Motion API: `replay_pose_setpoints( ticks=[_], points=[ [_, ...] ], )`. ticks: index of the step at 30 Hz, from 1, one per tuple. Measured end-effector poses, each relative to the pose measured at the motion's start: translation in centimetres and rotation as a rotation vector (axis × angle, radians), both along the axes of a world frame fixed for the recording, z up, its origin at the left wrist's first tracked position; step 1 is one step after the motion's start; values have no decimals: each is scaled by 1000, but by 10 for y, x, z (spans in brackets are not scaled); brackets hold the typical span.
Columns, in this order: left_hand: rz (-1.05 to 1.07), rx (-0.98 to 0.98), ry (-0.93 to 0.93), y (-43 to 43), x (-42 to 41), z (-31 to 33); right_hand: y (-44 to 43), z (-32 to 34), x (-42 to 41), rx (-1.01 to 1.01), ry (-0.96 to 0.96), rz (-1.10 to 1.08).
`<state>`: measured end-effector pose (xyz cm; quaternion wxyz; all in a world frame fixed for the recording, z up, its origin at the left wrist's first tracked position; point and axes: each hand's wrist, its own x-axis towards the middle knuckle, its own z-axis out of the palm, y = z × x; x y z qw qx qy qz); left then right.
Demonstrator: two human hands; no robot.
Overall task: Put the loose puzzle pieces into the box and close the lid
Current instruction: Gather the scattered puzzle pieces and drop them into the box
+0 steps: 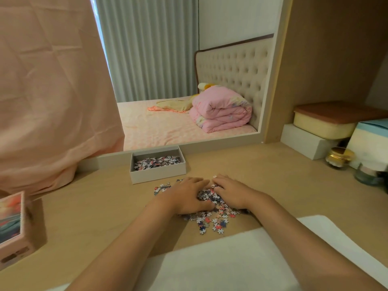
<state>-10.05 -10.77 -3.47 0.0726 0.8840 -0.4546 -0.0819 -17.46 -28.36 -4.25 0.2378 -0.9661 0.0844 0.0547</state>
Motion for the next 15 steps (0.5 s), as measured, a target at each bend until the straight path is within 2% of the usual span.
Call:
replay_pose_setpoints(
  ticks=[4,7,9,12,15],
  points=[
    [-22,10,96,9,-10,4,-4,18,-5,205,-90,-22],
    [-122,59,39,6,-27,-4,-18,34,-18,113,-59,-83],
    [-152,30,-14,3,-32,-11,-26,46,-28,-9,43,-137],
    [-142,-40,-37,2,-28,-16,-31,52,-42,-159,303,-176],
    [-116,-75,-25,2,-24,-16,-25,45,-44,35,352,-250]
  ],
)
